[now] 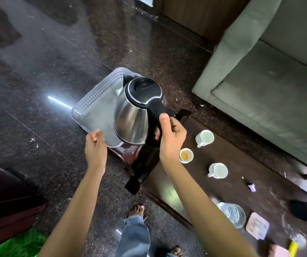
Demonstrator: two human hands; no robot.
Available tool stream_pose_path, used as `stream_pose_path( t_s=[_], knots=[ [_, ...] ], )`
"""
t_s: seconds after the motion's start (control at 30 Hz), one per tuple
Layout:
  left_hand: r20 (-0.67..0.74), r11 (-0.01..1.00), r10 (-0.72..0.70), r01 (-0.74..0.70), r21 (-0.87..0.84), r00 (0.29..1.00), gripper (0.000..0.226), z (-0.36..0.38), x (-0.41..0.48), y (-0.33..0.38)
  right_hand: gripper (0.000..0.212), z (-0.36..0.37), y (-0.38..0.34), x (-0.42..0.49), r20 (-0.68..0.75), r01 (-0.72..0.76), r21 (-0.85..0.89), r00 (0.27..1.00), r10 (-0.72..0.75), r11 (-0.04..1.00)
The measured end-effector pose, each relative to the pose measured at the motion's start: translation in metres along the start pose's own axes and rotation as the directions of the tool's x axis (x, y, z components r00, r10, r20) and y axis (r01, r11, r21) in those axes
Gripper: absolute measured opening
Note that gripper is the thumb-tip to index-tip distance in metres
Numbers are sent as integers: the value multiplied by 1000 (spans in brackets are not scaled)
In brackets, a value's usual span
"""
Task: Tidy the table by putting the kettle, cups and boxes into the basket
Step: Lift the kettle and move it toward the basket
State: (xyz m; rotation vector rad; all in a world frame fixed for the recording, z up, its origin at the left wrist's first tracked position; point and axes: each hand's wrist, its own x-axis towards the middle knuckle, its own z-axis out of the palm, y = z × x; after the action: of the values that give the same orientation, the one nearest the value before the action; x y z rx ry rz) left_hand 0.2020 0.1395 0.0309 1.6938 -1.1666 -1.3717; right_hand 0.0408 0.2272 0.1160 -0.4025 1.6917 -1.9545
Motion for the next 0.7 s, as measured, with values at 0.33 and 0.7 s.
stream_pose_path(
  t_s=[0.33, 0.7],
  knots=[
    [-39, 998, -55, 56, 28, 998, 27, -15, 55, -16, 62, 94, 87, 44, 120, 15, -95, 993, -4, 995],
    [3, 996, -57, 56, 66, 998, 20, -9, 56, -33, 46, 105, 137, 45, 151, -58, -255, 984, 99, 965]
  ],
)
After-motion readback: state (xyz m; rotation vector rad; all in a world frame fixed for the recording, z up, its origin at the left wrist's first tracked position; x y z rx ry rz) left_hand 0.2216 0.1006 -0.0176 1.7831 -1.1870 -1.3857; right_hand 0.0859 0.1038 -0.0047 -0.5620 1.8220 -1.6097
